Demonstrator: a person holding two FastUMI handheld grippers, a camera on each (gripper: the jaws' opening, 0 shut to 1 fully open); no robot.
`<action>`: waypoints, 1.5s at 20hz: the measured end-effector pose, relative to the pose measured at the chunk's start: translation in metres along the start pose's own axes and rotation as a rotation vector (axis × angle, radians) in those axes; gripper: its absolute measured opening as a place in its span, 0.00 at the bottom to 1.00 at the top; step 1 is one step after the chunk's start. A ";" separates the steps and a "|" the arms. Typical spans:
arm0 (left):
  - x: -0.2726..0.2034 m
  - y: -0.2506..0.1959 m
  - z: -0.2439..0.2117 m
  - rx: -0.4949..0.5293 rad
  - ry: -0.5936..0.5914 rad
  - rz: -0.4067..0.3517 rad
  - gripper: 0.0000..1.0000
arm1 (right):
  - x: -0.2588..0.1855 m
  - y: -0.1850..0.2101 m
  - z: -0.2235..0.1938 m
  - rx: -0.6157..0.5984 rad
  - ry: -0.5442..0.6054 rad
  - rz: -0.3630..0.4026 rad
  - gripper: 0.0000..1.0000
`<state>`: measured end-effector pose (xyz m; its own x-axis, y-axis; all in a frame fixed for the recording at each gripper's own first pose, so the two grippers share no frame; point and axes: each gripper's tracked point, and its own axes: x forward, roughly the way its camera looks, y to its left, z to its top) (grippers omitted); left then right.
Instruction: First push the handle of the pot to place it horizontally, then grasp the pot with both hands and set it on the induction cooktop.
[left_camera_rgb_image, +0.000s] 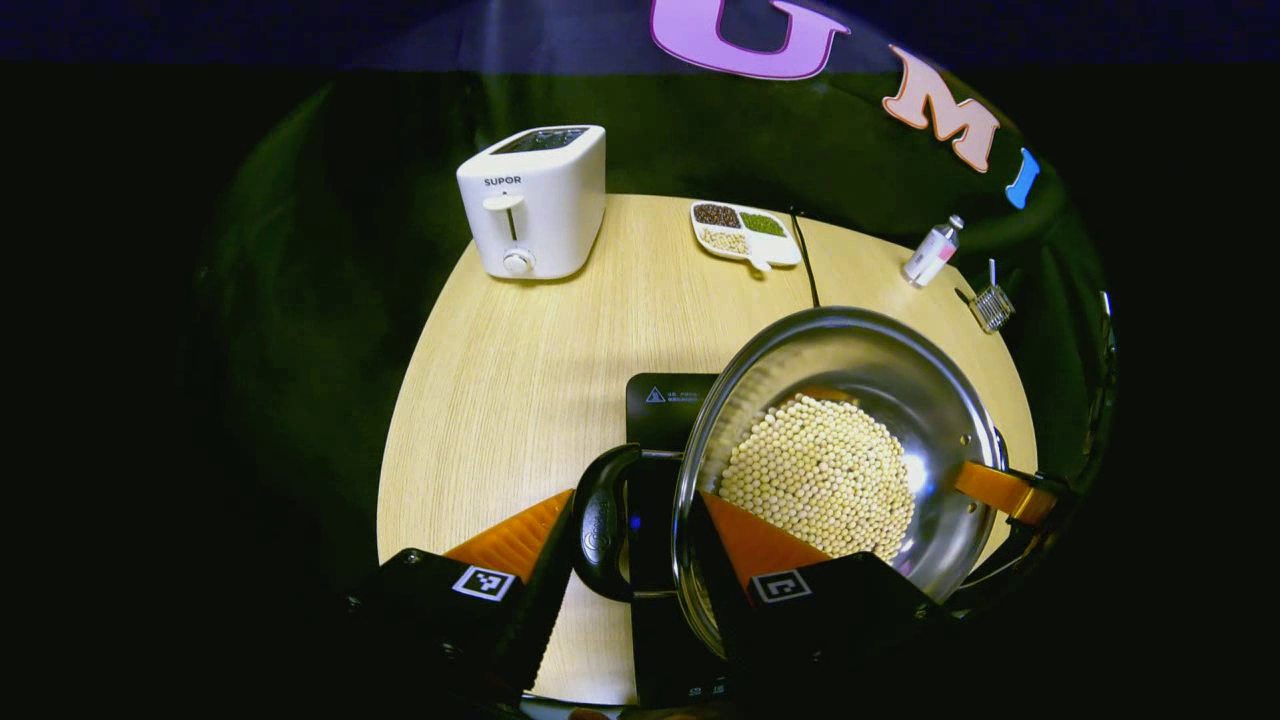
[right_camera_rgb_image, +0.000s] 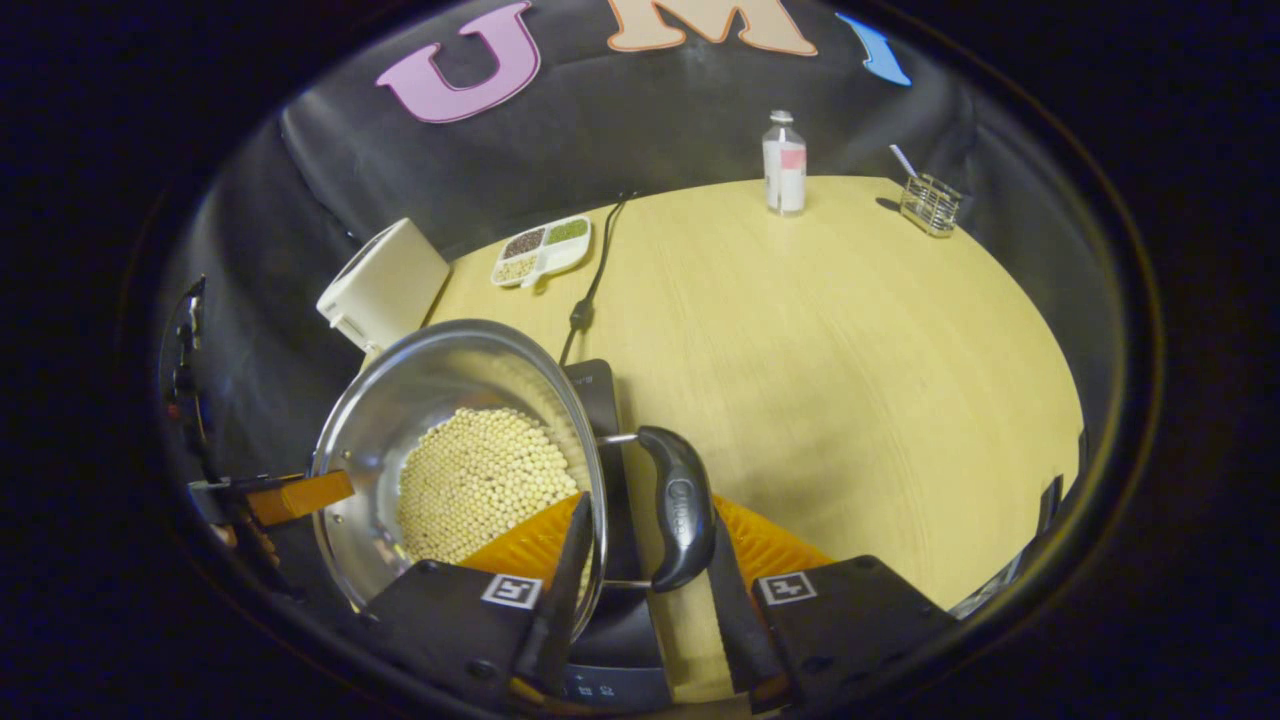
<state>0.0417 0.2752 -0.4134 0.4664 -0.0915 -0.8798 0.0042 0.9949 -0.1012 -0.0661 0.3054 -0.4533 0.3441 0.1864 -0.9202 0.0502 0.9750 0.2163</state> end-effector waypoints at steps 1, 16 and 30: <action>-0.002 0.000 0.000 -0.008 -0.009 0.005 0.73 | 0.001 0.003 0.000 -0.002 -0.002 0.009 0.70; -0.044 -0.003 0.040 0.091 -0.208 0.097 0.97 | -0.024 -0.016 0.029 0.000 -0.171 0.031 0.99; -0.101 -0.148 0.074 0.060 -0.412 0.087 0.97 | -0.075 -0.136 0.088 -0.020 -0.323 0.038 0.94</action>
<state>0.0596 0.1401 -0.2748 0.7819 0.0061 -0.6234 -0.0051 1.0000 0.0033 -0.0158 0.1485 -0.3846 0.6256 0.1780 -0.7596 0.0145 0.9708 0.2394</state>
